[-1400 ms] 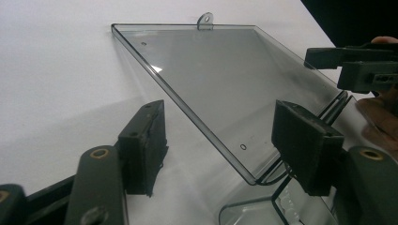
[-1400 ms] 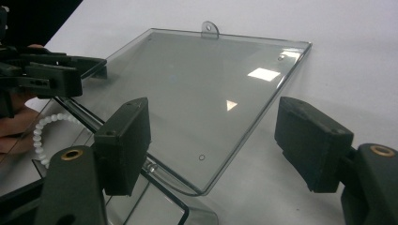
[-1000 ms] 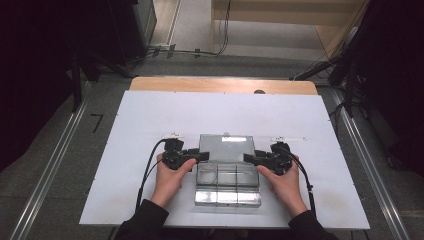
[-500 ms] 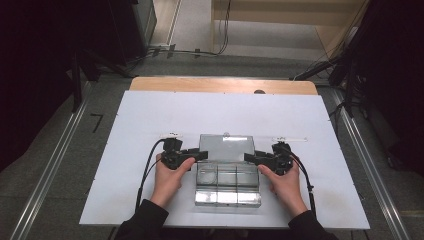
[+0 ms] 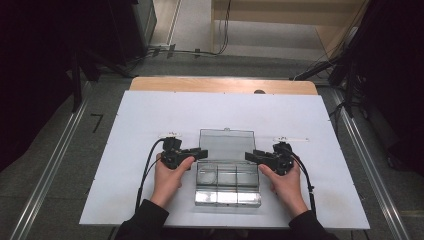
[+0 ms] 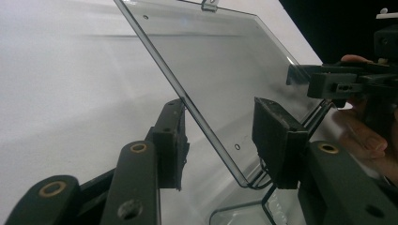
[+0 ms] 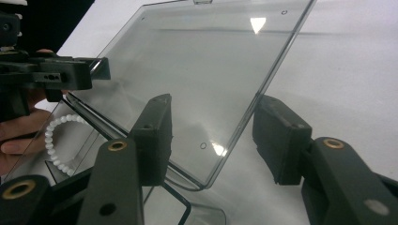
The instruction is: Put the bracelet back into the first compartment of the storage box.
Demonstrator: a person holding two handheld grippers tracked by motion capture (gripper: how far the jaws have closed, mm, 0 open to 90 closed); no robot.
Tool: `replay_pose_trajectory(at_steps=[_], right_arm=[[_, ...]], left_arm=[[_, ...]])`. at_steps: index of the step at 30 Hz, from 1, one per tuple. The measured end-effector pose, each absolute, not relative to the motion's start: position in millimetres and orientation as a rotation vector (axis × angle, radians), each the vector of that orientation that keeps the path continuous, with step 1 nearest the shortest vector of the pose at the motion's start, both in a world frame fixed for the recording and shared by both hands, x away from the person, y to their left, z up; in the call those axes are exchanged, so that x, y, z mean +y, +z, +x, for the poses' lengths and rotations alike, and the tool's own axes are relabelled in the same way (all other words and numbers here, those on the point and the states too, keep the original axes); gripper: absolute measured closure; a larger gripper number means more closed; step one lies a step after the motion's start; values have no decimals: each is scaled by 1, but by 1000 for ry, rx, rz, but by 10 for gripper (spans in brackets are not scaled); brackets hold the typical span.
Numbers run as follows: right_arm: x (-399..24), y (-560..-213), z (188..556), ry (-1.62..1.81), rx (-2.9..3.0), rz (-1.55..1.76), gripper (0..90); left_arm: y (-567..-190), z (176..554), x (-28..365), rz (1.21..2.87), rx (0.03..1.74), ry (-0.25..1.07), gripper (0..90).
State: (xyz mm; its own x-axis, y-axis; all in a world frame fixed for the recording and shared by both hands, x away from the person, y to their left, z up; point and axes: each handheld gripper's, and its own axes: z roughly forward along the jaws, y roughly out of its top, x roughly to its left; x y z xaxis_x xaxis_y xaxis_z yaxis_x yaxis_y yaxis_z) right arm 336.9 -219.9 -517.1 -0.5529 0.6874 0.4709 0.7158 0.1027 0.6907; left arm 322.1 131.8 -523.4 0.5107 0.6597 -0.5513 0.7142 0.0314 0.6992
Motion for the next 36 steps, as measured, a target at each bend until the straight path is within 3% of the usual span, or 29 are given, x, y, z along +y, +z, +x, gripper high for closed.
replay_pose_trajectory(at_steps=[23,32,36], right_arm=[[-233,-503,325,-1678,-2379,-1330,769],[-234,-502,321,-1714,-2436,-1284,782],[-234,-502,319,-1737,-2459,-1257,783]], left_arm=[[-509,311,140,1663,1022,23,804],[-506,311,138,1673,1010,47,788],[-499,309,134,1660,981,123,749]])
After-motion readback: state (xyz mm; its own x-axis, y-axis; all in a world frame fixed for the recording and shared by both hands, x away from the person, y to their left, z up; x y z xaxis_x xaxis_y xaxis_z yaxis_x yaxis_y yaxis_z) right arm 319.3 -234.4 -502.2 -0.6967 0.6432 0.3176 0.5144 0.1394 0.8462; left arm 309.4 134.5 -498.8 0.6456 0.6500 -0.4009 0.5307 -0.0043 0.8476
